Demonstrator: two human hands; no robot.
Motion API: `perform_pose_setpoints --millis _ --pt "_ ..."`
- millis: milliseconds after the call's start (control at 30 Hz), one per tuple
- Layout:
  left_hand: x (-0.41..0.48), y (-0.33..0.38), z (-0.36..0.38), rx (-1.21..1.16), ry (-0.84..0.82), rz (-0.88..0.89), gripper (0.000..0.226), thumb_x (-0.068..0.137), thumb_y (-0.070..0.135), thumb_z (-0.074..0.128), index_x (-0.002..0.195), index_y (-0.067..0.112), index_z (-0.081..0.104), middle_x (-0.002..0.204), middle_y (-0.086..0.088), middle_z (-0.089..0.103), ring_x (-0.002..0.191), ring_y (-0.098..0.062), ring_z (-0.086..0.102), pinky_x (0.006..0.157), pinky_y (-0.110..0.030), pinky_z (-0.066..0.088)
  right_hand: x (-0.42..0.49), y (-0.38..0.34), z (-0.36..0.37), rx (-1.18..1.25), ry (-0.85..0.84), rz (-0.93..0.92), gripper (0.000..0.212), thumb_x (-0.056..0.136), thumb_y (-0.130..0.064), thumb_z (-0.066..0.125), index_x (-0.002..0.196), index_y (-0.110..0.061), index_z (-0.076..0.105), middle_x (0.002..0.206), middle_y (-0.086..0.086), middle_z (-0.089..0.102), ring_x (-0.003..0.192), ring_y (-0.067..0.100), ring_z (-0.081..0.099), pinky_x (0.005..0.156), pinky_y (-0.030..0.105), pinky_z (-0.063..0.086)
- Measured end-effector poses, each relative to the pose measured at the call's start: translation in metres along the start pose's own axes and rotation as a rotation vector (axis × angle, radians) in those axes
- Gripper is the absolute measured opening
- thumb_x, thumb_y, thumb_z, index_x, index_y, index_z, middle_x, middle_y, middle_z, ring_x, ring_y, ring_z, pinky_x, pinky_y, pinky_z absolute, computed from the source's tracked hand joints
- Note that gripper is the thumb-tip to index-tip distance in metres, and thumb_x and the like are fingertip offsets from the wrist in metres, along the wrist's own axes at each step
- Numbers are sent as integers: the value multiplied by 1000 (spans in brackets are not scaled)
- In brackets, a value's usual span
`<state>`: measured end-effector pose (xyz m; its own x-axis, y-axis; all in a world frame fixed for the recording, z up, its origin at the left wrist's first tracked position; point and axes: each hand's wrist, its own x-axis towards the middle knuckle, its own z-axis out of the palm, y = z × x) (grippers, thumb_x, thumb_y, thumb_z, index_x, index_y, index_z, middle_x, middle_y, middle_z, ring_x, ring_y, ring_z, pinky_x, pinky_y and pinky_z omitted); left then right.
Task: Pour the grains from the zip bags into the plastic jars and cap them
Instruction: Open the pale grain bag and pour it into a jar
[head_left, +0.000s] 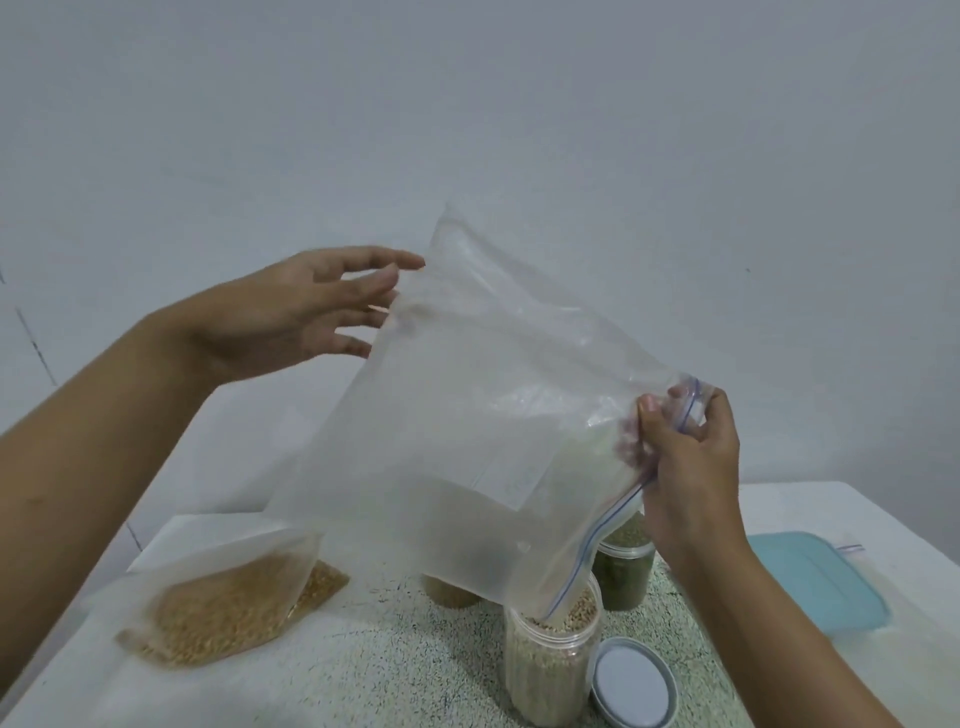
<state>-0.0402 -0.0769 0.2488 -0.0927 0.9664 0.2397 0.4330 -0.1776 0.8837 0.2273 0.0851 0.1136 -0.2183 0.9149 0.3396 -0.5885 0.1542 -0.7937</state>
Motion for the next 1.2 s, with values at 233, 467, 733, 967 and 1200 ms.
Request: perform_pose_setpoints --millis 233,467,733,967,1200 --pt "-55 -53 51 312 224 42 55 79 71 61 105 25 72 97 1 75 91 -21 72 85 -41 56 6 8 -14 135 39 41 29 100 5 53 90 -22 46 69 -2 59 57 13 53 48 22 45" --pt "-28 -53 76 575 481 205 35 101 50 53 88 18 60 75 3 61 66 -17 59 65 -25 43 22 26 -29 256 150 223 24 101 -6 56 87 -24 47 72 -3 60 55 10 55 45 21 42" --pt "1 -34 92 712 387 345 33 103 55 49 91 26 59 67 0 60 54 -13 50 58 -29 41 35 39 -32 240 190 177 21 105 -14 52 86 -24 50 68 -2 57 51 9 49 43 20 40" --pt "3 -18 92 592 412 367 31 103 43 51 85 19 57 66 -6 53 60 -29 49 59 -39 40 35 43 -35 268 215 193 27 107 -18 50 81 -26 47 68 -2 52 50 10 44 43 21 38" --pt "-2 -61 88 545 485 196 37 100 50 52 82 19 62 67 5 59 60 -17 52 58 -34 41 39 30 -31 205 111 249 18 102 -20 59 87 -25 50 69 -3 59 52 9 52 45 21 42"
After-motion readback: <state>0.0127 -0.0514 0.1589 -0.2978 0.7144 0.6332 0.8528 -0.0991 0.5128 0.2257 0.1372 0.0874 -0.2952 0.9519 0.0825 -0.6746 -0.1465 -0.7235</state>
